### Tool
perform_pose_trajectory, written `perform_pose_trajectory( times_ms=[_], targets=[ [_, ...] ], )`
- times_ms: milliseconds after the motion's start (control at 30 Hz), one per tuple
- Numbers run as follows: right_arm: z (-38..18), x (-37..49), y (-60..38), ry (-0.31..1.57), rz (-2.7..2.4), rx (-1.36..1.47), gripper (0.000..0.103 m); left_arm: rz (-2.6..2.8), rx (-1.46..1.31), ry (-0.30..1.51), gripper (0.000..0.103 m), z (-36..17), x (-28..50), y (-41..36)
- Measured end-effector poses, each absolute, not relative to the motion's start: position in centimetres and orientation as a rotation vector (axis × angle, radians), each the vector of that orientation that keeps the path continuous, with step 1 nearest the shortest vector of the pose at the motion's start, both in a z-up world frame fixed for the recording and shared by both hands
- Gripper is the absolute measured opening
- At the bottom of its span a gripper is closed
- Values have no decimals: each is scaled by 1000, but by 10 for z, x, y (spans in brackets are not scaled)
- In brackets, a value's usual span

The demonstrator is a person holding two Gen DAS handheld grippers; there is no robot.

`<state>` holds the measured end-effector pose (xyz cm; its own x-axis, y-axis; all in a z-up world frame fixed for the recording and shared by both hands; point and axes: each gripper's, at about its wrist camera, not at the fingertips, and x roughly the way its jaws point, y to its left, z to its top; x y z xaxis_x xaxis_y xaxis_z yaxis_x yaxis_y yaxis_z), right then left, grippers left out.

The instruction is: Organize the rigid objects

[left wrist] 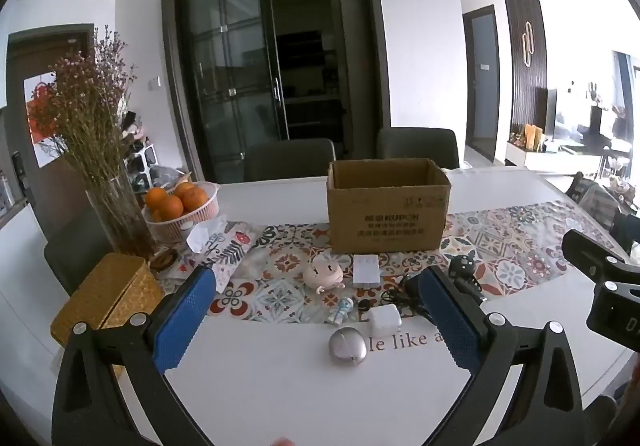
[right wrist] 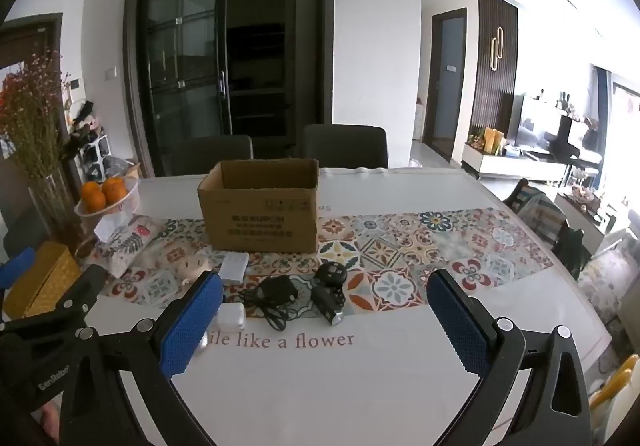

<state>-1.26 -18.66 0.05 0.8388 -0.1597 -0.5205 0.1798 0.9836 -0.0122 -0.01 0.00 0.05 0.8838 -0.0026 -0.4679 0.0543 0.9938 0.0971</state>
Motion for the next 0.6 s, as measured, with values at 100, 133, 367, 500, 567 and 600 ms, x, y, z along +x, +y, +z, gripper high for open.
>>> perform_pose_trajectory(
  times_ms=[100, 133, 367, 500, 567, 600],
  targets=[
    [1, -13, -186, 542, -182, 37, 103, -36, 107, 479, 103, 1, -1, 0],
    [1, -13, -186, 541, -184, 35, 103, -35, 110, 478, 103, 1, -1, 0],
    [0, -13, -183, 542, -183, 33, 103, -44, 106, 477, 103, -2, -4, 0],
    [0, -12, -184, 540, -182, 32, 103, -47, 101, 486, 103, -1, -1, 2],
    [1, -12, -184, 540, -182, 32, 103, -47, 100, 485, 103, -2, -1, 3],
    [1, -11, -185, 540, -182, 32, 103, -48, 100, 485, 103, -2, -1, 3]
  ],
)
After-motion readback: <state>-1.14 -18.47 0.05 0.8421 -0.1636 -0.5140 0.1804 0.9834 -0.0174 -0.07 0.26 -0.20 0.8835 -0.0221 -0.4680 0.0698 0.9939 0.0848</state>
